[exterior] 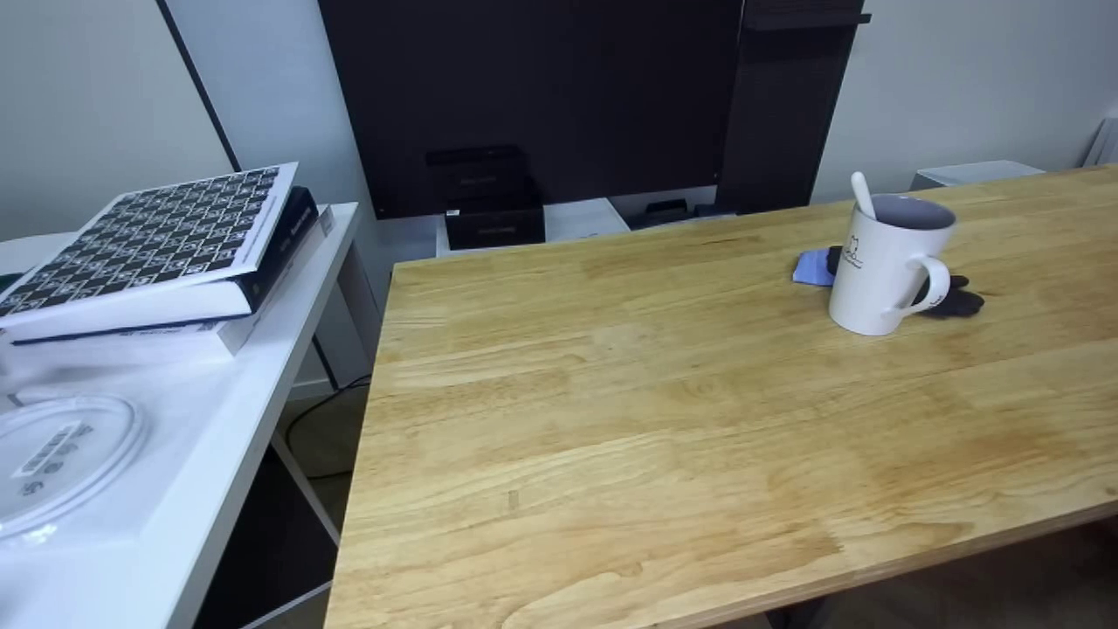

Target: Take the spoon out of the white mug

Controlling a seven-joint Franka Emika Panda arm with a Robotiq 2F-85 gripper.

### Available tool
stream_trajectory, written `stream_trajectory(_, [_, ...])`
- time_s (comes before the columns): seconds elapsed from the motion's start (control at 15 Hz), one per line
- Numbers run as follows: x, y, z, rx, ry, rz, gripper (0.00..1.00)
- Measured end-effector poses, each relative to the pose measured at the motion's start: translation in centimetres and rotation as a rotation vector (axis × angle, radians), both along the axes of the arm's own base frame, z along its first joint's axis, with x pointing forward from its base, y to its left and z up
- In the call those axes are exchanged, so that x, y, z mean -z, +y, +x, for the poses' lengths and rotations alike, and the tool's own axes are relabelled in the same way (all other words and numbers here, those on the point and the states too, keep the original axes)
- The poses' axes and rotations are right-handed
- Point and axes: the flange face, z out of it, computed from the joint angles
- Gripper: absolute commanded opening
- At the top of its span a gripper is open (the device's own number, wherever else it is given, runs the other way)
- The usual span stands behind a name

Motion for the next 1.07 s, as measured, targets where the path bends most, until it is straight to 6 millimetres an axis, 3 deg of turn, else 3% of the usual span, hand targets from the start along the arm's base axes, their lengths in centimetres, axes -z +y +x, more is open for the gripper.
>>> stream_trajectory(0.27, [1.5,2.2,-1.1,-0.053,0.021,0.004,1.0])
stream_trajectory(1.07, [1.7,2.1,-1.1,-0.05,0.026,0.002,1.0])
